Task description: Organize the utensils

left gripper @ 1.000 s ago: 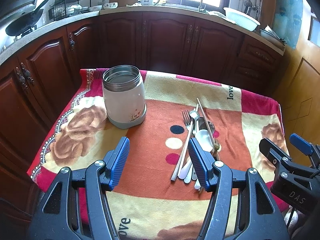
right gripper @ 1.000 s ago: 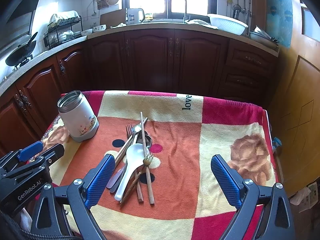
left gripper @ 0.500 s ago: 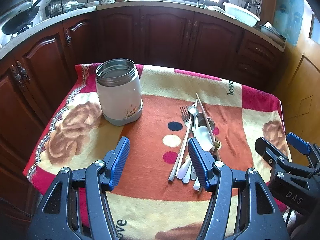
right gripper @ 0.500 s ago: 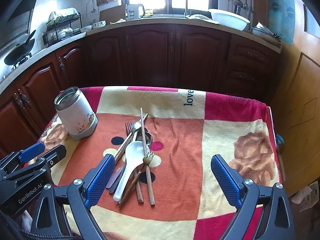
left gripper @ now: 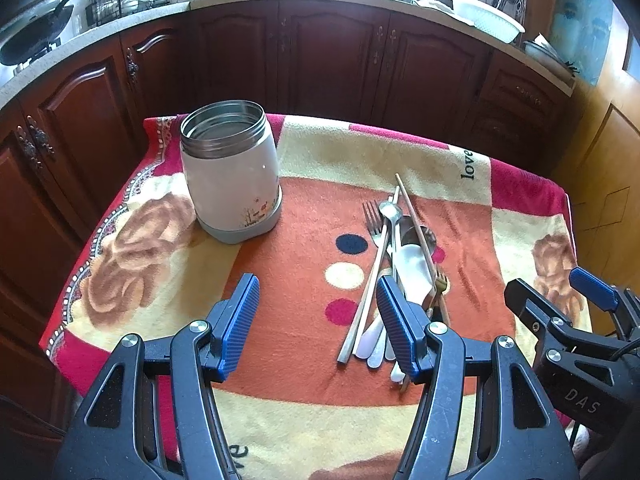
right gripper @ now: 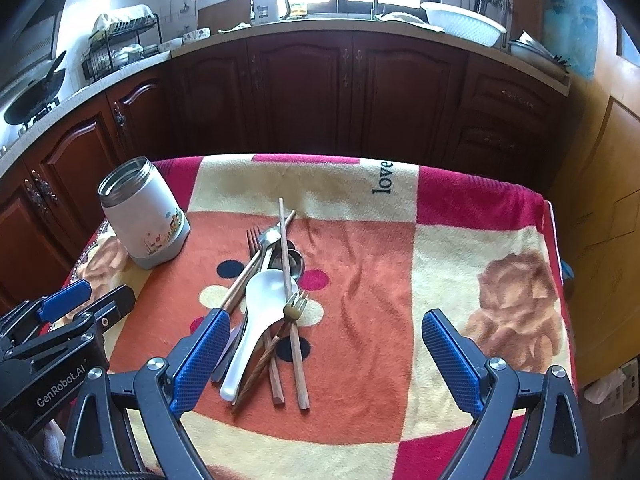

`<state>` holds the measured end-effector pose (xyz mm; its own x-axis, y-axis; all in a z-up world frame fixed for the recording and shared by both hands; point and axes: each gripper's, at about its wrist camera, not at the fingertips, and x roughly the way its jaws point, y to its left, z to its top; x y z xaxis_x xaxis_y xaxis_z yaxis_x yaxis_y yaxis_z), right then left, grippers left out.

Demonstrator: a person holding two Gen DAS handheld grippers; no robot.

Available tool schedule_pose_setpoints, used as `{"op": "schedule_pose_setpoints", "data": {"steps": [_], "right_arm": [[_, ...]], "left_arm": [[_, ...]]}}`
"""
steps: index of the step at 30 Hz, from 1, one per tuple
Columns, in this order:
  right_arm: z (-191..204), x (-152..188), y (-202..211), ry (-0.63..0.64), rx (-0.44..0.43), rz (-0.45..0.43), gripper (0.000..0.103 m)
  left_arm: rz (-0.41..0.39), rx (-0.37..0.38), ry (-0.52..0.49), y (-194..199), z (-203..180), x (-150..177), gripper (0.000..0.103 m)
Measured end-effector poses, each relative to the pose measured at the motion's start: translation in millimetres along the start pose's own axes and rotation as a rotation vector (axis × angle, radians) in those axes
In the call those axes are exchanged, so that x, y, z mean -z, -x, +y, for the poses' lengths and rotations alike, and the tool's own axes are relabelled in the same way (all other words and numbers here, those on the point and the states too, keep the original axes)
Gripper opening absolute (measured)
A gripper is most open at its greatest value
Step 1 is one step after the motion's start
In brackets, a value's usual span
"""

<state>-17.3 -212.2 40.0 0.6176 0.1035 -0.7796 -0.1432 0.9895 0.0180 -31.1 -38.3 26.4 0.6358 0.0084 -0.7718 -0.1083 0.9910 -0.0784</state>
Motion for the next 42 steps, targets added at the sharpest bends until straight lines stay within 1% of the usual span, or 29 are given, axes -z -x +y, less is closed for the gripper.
{"op": "schedule_pose_setpoints", "data": {"steps": [13, 16, 19, 20, 22, 24, 26, 28, 29, 30, 31, 32, 33, 34, 35, 37, 39, 42], "right_arm": [[0, -1, -21, 0.005, -0.019, 0.034, 0.096], [-1, -5, -30, 0.040, -0.050, 0.042, 0.096], [-3, -13, -43, 0.090, -0.084, 0.057, 0.094], [-4, -16, -48, 0.106, -0.091, 0.060, 0.093], [-5, -23, -60, 0.135, -0.103, 0.070, 0.082], [-8, -31, -73, 0.123, -0.148, 0.088, 0.078], [-10, -38, -84, 0.112, -0.216, 0.103, 0.071], [-8, -45, -96, 0.118, -0.251, 0.118, 0.058], [-6, -49, -103, 0.124, -0.257, 0.125, 0.056], [-5, -52, -110, 0.130, -0.261, 0.131, 0.050], [-3, -54, -114, 0.126, -0.271, 0.135, 0.047], [-2, -58, -121, 0.120, -0.286, 0.145, 0.046], [-1, -61, -128, 0.112, -0.306, 0.157, 0.043], [0, -64, -132, 0.106, -0.320, 0.165, 0.041], [0, -67, -137, 0.101, -0.333, 0.171, 0.041], [3, -74, -146, 0.098, -0.348, 0.180, 0.040], [6, -80, -157, 0.099, -0.361, 0.192, 0.040], [8, -90, -173, 0.090, -0.389, 0.220, 0.040]], "left_arm": [[0.041, 0.007, 0.002, -18, 3, 2, 0.061], [0.058, 0.022, -0.010, -26, 4, 3, 0.061], [0.078, 0.058, -0.019, -33, 6, 4, 0.061], [0.088, 0.081, -0.024, -36, 7, 3, 0.061], [0.110, 0.122, -0.037, -43, 6, 2, 0.061], [0.133, 0.175, -0.052, -50, 4, -1, 0.061], [0.153, 0.224, -0.059, -56, 1, -5, 0.061], [0.172, 0.258, -0.065, -64, -1, -9, 0.061], [0.184, 0.278, -0.070, -69, -2, -12, 0.061], [0.195, 0.294, -0.075, -75, -4, -15, 0.061], [0.202, 0.297, -0.082, -80, -6, -16, 0.060], [0.209, 0.296, -0.090, -86, -7, -18, 0.060], [0.216, 0.299, -0.096, -91, -9, -20, 0.060], [0.230, 0.303, -0.099, -97, -10, -22, 0.058], [0.246, 0.310, -0.098, -104, -11, -25, 0.054], [0.265, 0.334, -0.102, -113, -12, -29, 0.053], [0.275, 0.337, -0.121, -120, -15, -33, 0.051], [0.319, 0.370, -0.133, -133, -17, -37, 0.044]]}}
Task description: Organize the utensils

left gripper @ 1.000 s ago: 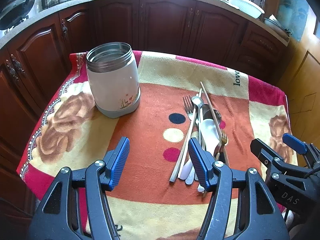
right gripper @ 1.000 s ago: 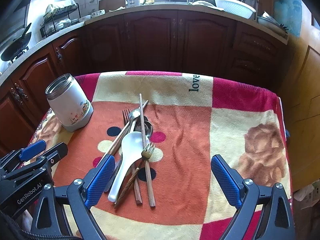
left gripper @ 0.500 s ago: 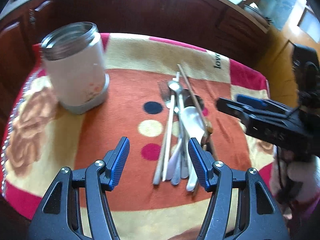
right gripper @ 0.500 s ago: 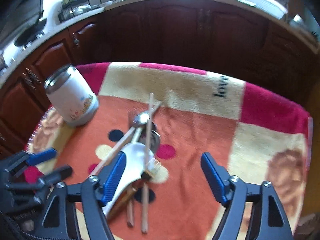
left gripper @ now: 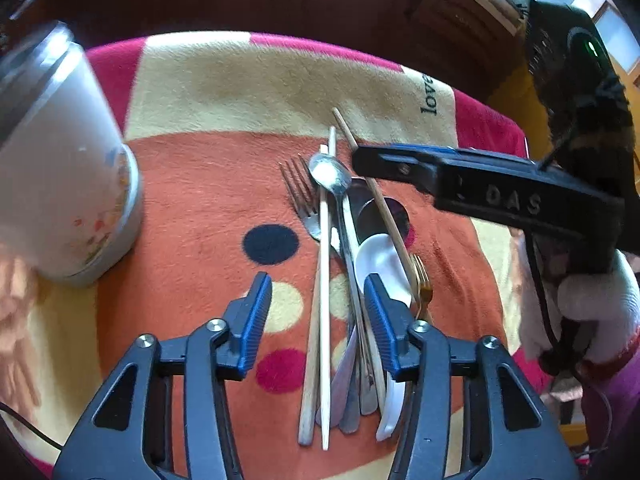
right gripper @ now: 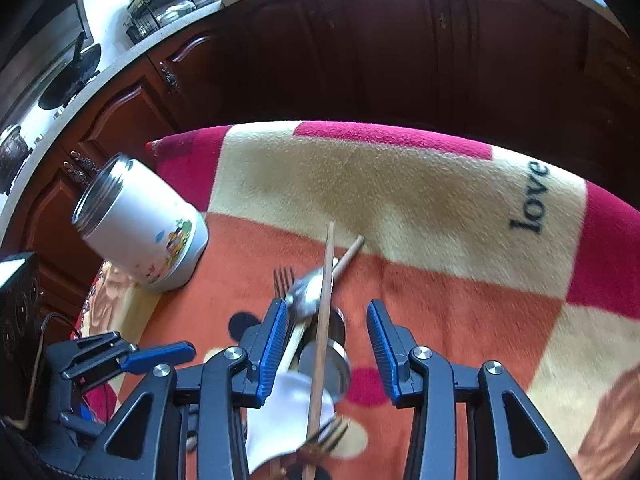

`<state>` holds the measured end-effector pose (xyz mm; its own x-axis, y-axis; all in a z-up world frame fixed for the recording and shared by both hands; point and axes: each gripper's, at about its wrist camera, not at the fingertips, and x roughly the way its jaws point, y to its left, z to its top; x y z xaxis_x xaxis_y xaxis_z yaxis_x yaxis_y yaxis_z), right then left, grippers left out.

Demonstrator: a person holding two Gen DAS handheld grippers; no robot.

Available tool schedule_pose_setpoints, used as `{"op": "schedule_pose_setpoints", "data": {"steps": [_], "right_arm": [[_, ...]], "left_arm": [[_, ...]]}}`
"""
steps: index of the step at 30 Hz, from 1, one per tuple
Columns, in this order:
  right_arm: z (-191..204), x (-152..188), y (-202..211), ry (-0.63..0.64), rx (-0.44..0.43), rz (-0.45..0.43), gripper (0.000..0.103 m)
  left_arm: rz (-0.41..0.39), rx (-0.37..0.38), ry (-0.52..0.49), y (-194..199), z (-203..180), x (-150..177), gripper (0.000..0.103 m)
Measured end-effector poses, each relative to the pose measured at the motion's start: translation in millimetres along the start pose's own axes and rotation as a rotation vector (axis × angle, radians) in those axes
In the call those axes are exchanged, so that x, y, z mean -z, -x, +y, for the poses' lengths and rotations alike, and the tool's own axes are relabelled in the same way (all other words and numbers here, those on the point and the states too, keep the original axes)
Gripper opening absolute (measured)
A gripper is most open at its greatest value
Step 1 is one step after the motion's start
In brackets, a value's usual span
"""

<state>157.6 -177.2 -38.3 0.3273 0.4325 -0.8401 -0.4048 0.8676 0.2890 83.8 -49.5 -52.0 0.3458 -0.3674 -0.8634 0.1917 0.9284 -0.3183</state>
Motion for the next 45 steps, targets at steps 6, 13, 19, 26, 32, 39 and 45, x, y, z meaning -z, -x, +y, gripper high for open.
{"op": "schedule_pose_setpoints", "data": {"steps": [6, 13, 19, 26, 32, 39, 45], "right_arm": [[-9, -8, -23, -0.040, -0.063, 0.030, 0.019], [-16, -2, -23, -0.034, -0.070, 0.020, 0.006], [-32, 11, -12, -0.039, -0.041, 0.024, 0.006], [-47, 26, -6, -0.074, -0.043, 0.035, 0.006], [-55, 23, -16, -0.098, -0.030, 0.082, 0.006], [-56, 9, -18, -0.079, 0.004, 0.085, 0.027], [-40, 5, -24, 0.025, 0.092, 0.090, 0.028]], "left_arm": [[0.049, 0.073, 0.026, -15, 8, -10, 0.027], [0.054, 0.083, 0.011, -20, 1, -13, 0.005], [0.050, 0.052, 0.025, -4, 18, 12, 0.004], [0.045, 0.010, 0.034, 15, 27, 34, 0.004], [0.037, -0.059, 0.046, 9, 27, 21, 0.023], [0.017, -0.154, 0.012, -10, 20, -11, 0.031], [0.041, -0.218, -0.013, -30, 14, -31, 0.031]]}}
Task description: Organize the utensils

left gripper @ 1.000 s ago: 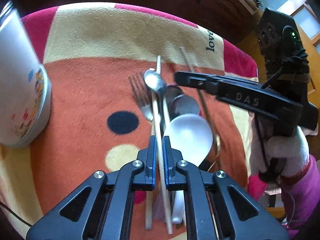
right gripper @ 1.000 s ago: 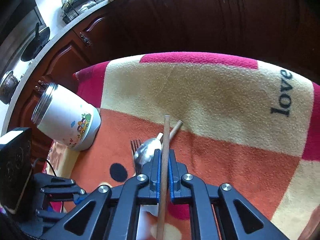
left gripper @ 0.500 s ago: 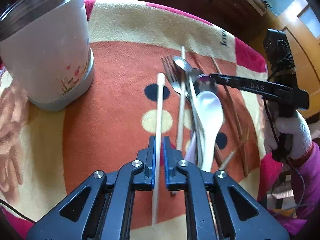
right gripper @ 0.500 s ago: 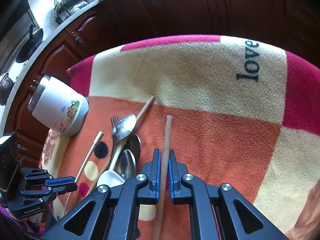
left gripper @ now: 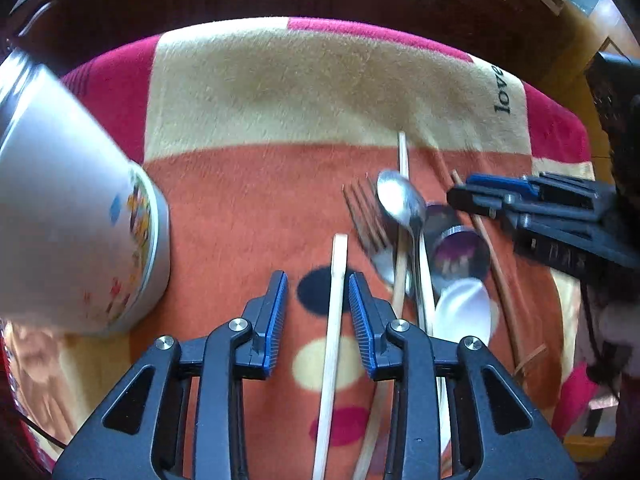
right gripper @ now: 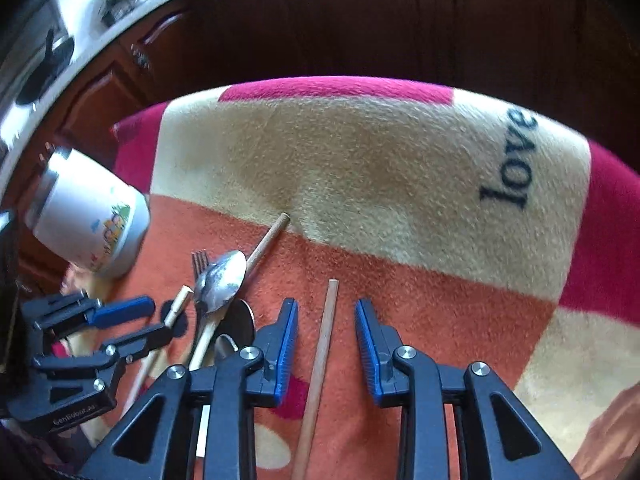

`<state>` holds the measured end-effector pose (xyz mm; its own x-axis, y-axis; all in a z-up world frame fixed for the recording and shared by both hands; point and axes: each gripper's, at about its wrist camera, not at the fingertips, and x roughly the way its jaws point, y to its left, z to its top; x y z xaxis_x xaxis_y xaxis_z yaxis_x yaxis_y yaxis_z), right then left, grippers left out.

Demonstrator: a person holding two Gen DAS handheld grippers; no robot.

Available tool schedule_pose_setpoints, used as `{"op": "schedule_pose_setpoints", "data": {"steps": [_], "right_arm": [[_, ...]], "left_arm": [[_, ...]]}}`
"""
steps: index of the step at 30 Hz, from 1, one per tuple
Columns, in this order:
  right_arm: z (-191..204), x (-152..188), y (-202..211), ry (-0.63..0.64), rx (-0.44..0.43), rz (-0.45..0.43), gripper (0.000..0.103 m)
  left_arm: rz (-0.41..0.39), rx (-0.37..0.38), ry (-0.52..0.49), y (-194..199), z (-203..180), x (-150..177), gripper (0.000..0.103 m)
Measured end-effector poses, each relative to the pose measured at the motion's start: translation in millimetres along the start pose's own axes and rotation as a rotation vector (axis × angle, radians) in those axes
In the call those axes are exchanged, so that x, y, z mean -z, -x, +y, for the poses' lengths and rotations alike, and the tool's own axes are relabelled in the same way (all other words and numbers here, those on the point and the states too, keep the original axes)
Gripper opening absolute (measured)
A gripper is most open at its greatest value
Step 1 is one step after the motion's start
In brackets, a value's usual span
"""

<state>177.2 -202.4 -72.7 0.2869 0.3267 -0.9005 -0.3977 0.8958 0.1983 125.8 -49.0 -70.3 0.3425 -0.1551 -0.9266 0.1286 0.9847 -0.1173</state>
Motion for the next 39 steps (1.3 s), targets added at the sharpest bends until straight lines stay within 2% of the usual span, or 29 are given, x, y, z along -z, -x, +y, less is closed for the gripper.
{"op": "schedule_pose_setpoints", "data": {"steps": [2, 3, 4, 5, 8, 10, 15, 18, 24, 31, 39], "right_arm": [[3, 2, 0, 0.026, 0.039, -0.008, 0.022], [5, 3, 0, 0.038, 0.061, -0.012, 0.015], [5, 4, 0, 0.043, 0.077, -0.018, 0.010], [4, 5, 1, 0.035, 0.073, -0.022, 0.008], [-5, 12, 13, -0.014, 0.030, -0.052, 0.007], [-9, 17, 29, -0.048, -0.007, -0.090, 0.006], [-10, 30, 87, -0.084, -0.085, -0.220, 0.005], [-8, 40, 118, -0.090, -0.091, -0.288, 0.005], [0, 57, 167, -0.078, -0.104, -0.374, 0.005], [34, 71, 217, -0.017, -0.107, -0.449, 0.005], [73, 56, 259, 0.077, -0.103, -0.515, 0.005]], "left_arm": [[0.002, -0.027, -0.035, -3, -5, -3, 0.030], [0.000, -0.038, -0.052, -4, -8, -3, 0.030], [-0.008, -0.046, -0.072, -5, -10, -3, 0.021], [-0.016, -0.043, -0.084, -4, -11, -3, 0.006], [-0.025, 0.021, -0.037, 2, 0, 0, 0.006], [-0.065, 0.073, 0.004, 15, 12, 4, 0.006], [-0.170, 0.128, 0.026, 61, 28, 20, 0.005], [-0.223, 0.155, 0.040, 89, 33, 32, 0.005], [-0.325, 0.188, 0.054, 139, 19, 37, 0.005], [-0.425, 0.206, 0.061, 190, 28, 46, 0.005], [-0.526, 0.197, 0.119, 234, 56, 36, 0.005]]}}
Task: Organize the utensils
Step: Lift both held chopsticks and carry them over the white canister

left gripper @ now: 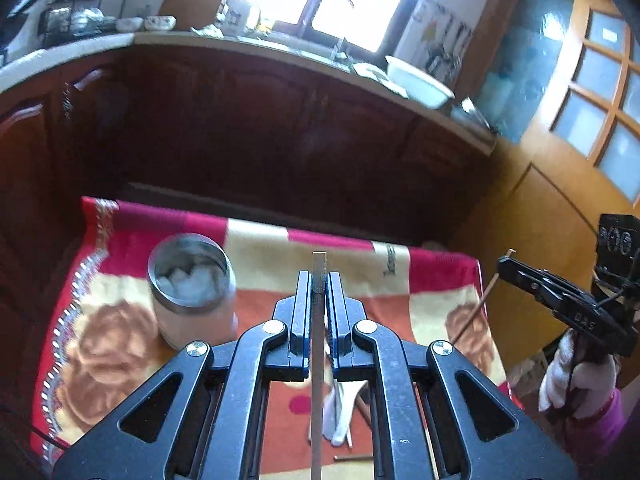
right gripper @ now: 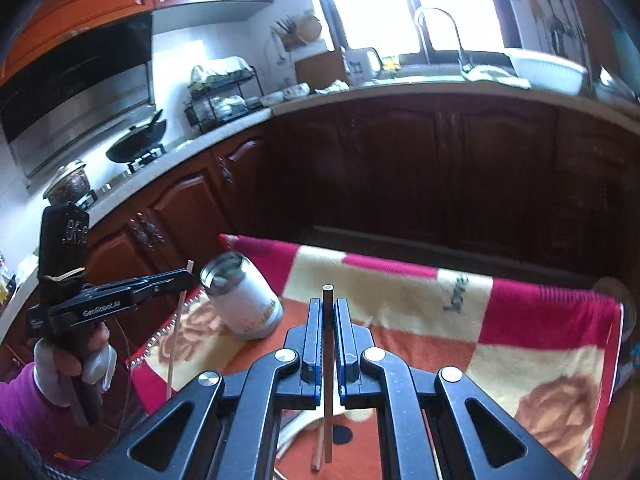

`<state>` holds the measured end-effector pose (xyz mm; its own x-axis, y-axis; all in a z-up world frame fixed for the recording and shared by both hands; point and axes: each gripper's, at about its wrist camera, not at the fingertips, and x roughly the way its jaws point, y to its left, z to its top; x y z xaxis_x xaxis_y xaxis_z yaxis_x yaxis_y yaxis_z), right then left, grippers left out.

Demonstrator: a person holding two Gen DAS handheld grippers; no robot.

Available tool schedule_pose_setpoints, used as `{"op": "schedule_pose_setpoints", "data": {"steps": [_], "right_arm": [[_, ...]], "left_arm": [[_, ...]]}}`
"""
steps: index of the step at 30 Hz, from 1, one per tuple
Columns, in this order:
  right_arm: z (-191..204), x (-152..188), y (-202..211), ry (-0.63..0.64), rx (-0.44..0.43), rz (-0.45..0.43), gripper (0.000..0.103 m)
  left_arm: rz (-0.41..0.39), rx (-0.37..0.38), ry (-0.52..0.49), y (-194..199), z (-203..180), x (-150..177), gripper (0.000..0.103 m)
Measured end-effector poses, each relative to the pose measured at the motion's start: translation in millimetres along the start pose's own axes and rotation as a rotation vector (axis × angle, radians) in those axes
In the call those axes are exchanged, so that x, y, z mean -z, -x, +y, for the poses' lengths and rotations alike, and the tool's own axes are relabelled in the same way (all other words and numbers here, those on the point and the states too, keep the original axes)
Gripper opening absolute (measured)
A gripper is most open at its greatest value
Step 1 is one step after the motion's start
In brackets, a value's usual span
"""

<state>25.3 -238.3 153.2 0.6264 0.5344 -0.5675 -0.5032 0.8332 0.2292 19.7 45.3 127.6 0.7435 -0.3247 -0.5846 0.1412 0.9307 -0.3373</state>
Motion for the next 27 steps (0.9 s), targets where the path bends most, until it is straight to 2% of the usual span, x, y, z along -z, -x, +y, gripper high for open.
{"op": "schedule_pose_setpoints", "data": {"steps": [4, 8, 11, 15, 22, 27], "right_arm": [[23, -35, 6, 0.042, -0.037, -0.062, 0.005], [51, -73, 8, 0.067, -0.090, -0.146, 0.005], [75, -99, -4, 0.079, -0.119, -0.203, 0.005], [98, -120, -34, 0.078, -0.147, -0.235, 0.005], [117, -135, -100, 0.064, -0.188, -0.215, 0.005], [122, -119, -146, 0.088, -0.183, -0.152, 0.005]], "left_arm": [[-0.084, -0.056, 0.013, 13, 16, -30, 0.005], [-0.160, -0.129, 0.040, 7, 41, -59, 0.005], [-0.210, -0.157, 0.073, -4, 62, -78, 0.005], [-0.272, -0.180, 0.114, -23, 89, -95, 0.005], [-0.334, -0.236, 0.098, -58, 112, -107, 0.005], [-0.373, -0.284, 0.027, -76, 114, -90, 0.005]]}}
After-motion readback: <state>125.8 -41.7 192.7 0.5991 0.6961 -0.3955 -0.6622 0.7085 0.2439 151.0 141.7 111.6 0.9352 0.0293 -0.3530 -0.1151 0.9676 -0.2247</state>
